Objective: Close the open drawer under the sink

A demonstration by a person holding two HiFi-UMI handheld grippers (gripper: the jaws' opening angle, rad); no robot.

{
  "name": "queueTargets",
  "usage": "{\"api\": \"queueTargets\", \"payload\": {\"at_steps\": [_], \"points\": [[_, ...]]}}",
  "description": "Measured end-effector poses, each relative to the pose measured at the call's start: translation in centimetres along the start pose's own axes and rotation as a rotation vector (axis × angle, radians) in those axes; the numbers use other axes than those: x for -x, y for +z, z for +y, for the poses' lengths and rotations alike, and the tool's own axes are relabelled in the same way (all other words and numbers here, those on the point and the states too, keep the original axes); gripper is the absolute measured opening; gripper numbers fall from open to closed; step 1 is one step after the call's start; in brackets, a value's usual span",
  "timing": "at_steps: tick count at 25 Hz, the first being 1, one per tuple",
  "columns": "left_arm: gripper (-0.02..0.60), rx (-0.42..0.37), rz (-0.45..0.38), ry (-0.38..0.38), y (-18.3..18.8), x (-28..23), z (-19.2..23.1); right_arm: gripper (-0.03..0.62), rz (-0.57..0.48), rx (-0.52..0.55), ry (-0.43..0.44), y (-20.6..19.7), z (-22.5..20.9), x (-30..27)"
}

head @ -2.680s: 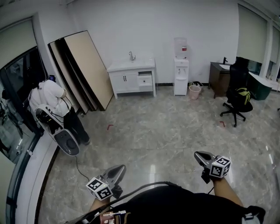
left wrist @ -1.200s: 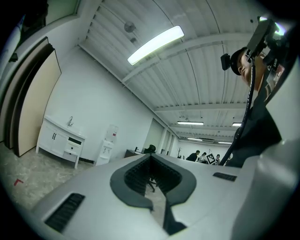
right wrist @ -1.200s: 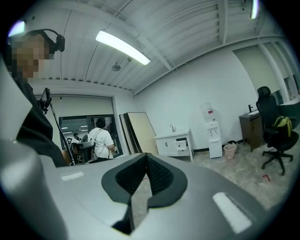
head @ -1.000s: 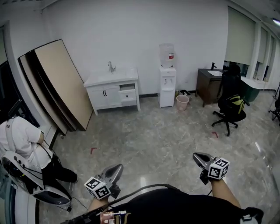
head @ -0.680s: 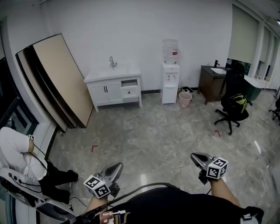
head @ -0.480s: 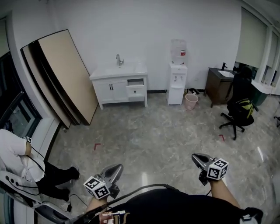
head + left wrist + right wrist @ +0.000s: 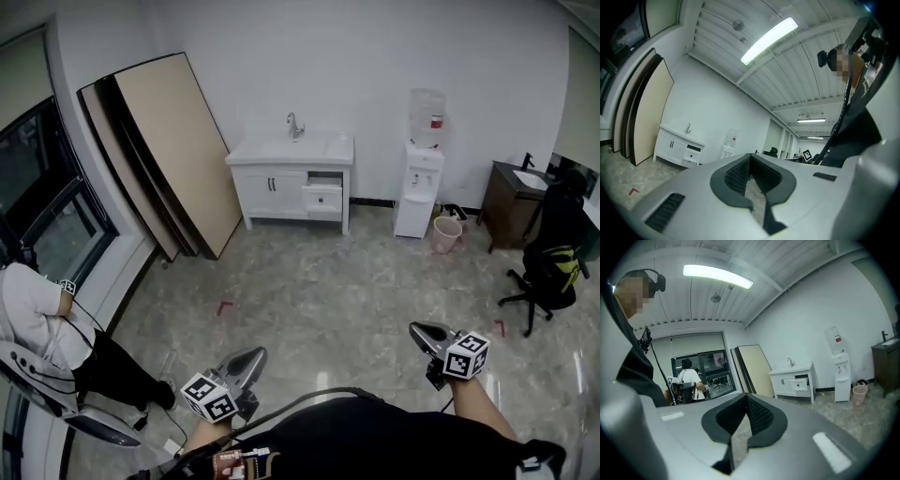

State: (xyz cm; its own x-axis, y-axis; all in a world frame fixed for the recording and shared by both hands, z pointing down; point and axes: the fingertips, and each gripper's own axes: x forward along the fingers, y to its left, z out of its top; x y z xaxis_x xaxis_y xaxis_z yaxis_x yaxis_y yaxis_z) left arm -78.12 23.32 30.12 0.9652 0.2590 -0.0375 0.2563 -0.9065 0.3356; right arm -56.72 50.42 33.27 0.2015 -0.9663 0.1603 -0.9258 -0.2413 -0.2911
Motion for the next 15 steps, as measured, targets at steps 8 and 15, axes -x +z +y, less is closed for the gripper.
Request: {"api": "queueTargets", "payload": {"at_steps": [8,15], "points": [[0.0,-0.009,-0.025,0.027,-1.0,-9.6,-2.3,0.002,-0.01,0.001,0.055,2.4,-9.8,1.0],[0.0,0.002,0.015,0.027,-2.0,-15.1,-2.2,0.002,-0.02,-0.048,0.018,1.5,-15.5,2.9]]}}
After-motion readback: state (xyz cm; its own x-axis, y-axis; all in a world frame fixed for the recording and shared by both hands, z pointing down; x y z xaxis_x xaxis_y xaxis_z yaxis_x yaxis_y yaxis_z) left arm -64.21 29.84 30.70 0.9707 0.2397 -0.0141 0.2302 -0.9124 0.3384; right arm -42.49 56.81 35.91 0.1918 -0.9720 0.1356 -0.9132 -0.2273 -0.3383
